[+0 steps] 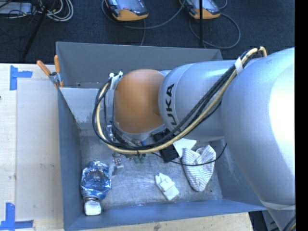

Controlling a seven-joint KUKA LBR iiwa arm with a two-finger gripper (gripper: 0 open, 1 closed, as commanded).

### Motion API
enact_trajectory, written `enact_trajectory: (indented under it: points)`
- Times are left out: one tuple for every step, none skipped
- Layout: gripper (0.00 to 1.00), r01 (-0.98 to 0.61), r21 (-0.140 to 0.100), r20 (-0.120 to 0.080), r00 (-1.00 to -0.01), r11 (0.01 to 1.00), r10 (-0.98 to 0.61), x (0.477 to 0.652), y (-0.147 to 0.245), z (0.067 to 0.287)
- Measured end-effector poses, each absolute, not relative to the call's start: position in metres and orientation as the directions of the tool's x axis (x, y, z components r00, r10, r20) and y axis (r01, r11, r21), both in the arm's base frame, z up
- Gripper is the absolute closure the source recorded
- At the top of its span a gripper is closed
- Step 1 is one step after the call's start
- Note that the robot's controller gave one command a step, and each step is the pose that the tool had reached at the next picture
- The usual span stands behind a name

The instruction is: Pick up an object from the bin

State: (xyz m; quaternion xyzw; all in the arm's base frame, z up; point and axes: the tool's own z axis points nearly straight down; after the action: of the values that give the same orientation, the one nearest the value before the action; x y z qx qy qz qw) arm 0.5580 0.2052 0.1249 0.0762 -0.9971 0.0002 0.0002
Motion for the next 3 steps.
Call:
enact_trajectory:
  points:
    - [0.00, -0.366, 0.000, 0.004, -0.930, 0.930, -0.366, 0.561, 0.213, 0.093]
    - [1.00, -0.130, 0.003, -0.004, -0.992, 0.992, -0.130, 0.574, 0.236, 0.080]
    - [1.00, -0.129, 0.003, -0.004, -0.992, 0.992, -0.129, 0.574, 0.236, 0.080]
